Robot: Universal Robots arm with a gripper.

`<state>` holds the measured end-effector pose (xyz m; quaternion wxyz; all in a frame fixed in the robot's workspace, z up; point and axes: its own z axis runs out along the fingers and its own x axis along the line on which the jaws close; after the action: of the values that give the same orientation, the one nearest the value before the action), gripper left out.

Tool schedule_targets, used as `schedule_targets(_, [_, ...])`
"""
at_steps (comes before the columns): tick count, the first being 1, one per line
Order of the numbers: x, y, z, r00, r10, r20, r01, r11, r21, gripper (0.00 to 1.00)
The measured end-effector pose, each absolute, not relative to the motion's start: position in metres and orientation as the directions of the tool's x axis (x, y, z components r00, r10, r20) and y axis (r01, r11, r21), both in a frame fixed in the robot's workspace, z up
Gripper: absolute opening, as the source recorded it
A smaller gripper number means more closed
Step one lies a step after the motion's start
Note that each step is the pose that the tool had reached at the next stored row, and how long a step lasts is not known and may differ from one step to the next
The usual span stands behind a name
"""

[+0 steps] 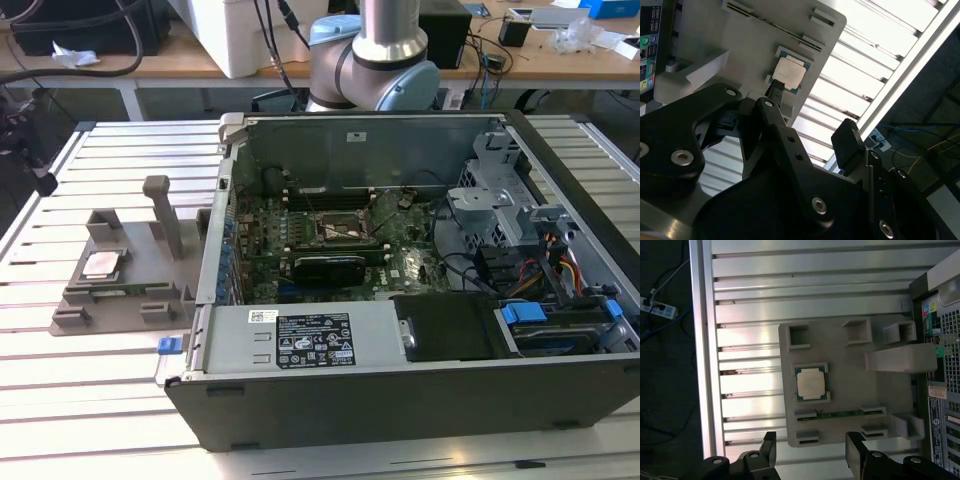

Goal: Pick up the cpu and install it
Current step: 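Pick up the cpu and move it towards the insertion slot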

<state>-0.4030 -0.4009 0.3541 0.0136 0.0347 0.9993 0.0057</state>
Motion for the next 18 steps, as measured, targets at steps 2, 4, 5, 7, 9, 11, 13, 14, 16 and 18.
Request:
schedule_targets(2, [-0.403, -0.401, 0.353, -0.997, 0.07, -0.027, 0.069, 0.998, 0.012, 0.66])
schedule_targets(4, [-0.403, -0.401, 0.351, -0.997, 0.07, -0.027, 0.069, 0.998, 0.012, 0.66])
schedule_targets(5, [-0.403, -0.401, 0.349, -0.997, 0.07, -0.027, 0.069, 0.998, 0.012, 0.66])
schedule_targets(7, [-0.403, -0.401, 0.348, -0.997, 0.07, -0.027, 0.069, 0.998, 0.012, 0.66])
schedule_targets(9, [-0.403, -0.401, 0.347, -0.997, 0.07, -0.027, 0.069, 0.998, 0.012, 0.66])
schedule_targets(11, [-0.403, -0.401, 0.345, -0.997, 0.069, -0.027, 0.069, 0.998, 0.012, 0.66])
schedule_targets(13, [-0.403, -0.401, 0.343, -0.997, 0.07, -0.027, 0.069, 0.998, 0.013, 0.66])
schedule_targets(14, [-0.403, -0.401, 0.342, -0.997, 0.07, -0.027, 0.069, 0.998, 0.013, 0.66])
schedule_targets(16, [-0.403, -0.401, 0.34, -0.997, 0.07, -0.027, 0.069, 0.998, 0.012, 0.66])
schedule_targets(18, [-0.403, -0.401, 0.338, -0.997, 0.07, -0.027, 0.069, 0.998, 0.012, 0.66])
